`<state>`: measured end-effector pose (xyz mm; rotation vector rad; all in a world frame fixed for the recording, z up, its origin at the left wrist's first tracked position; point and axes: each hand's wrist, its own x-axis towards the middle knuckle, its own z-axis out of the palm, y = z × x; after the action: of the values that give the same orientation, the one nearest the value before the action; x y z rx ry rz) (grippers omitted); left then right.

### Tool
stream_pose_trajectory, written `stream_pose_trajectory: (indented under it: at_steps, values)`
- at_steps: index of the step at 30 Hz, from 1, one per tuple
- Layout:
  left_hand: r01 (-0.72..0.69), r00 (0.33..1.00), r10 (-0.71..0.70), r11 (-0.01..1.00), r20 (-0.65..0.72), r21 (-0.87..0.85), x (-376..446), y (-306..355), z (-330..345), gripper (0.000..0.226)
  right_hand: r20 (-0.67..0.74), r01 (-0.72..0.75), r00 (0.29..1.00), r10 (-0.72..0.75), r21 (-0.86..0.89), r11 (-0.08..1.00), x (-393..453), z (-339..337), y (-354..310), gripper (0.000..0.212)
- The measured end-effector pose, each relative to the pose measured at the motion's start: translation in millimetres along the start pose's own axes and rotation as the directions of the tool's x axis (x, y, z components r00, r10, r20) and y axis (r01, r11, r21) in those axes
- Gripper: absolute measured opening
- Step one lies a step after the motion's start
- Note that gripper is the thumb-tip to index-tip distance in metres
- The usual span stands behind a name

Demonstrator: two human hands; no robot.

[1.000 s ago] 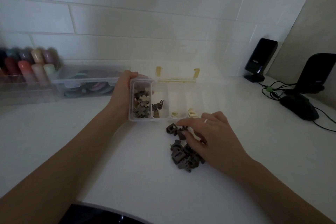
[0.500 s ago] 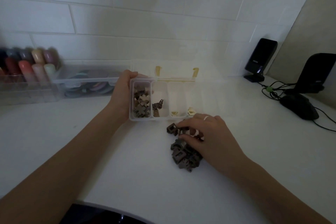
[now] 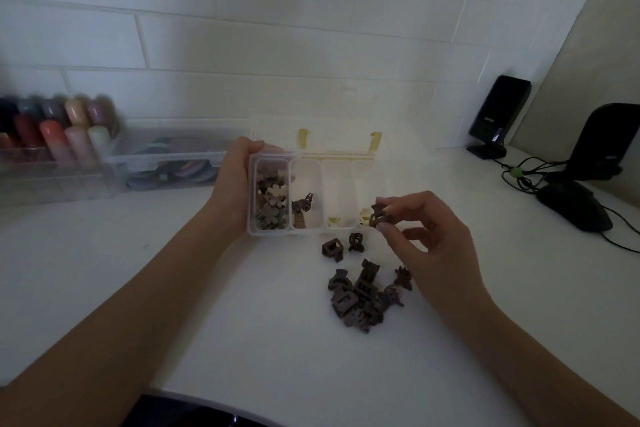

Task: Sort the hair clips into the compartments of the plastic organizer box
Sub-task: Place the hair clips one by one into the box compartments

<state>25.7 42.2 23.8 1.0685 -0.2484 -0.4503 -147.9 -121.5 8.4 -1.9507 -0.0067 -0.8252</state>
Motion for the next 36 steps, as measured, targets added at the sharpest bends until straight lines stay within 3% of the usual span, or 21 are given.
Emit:
stream_pose_trajectory:
  at_steps: [8, 12, 15, 19, 30, 34, 36]
  values:
    - [-0.033, 0.999, 0.033, 0.999, 0.020, 0.017, 0.3, 1.1, -0.7, 0.026, -0.062, 0.108, 0.991, -0.117, -0.135, 0.985, -0.4, 1.1, -3.2, 0.031]
    - [-0.038, 0.999, 0.037, 0.999, 0.028, 0.010, -0.4, 1.6, -0.3, 0.025, -0.054, 0.186, 0.976, -0.210, -0.284, 0.941, -1.7, 2.3, -0.1, 0.025]
    - [-0.042, 0.999, 0.041, 0.999, 0.023, 0.023, 0.9, 0.9, -0.7, 0.025, -0.039, 0.238, 0.955, -0.293, -0.485, 0.841, 3.3, 3.4, 4.3, 0.025]
    - [-0.031, 0.999, 0.031, 0.999, 0.011, 0.018, 0.5, 0.2, 0.5, 0.024, 0.025, 0.284, 0.925, -0.380, -0.711, 0.643, 12.5, 8.5, 11.2, 0.006]
    - [-0.020, 1.000, 0.020, 1.000, -0.007, 0.005, -0.6, 1.1, 0.8, 0.034, 0.130, 0.286, 0.948, -0.290, -0.749, 0.598, 4.2, 6.2, 16.7, 0.040]
    - [-0.005, 1.000, 0.005, 1.000, 0.003, -0.005, -1.6, 0.9, 1.8, 0.029, 0.097, 0.358, 0.914, -0.394, -0.648, 0.672, 5.4, -2.2, 2.4, 0.025]
    - [-0.003, 1.000, 0.003, 1.000, -0.002, 0.004, -2.0, 0.9, 1.7, 0.030, 0.200, 0.413, 0.907, -0.370, -0.593, 0.691, 3.3, -4.7, -2.2, 0.015]
